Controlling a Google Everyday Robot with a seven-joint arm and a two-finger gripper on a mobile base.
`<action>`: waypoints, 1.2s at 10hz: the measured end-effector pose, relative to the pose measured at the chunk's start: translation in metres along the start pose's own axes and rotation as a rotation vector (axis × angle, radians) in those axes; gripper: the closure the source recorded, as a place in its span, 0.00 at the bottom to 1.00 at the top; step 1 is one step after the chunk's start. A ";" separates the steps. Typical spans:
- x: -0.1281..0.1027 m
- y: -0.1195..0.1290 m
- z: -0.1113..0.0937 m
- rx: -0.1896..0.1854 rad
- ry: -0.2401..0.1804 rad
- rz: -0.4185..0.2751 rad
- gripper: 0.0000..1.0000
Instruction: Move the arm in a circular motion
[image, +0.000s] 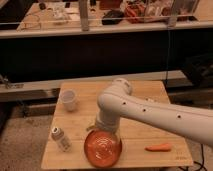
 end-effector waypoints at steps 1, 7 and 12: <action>0.002 -0.001 -0.001 0.013 0.013 0.011 0.20; 0.004 -0.003 -0.002 0.032 0.038 0.031 0.20; 0.004 -0.004 -0.001 0.032 0.037 0.028 0.20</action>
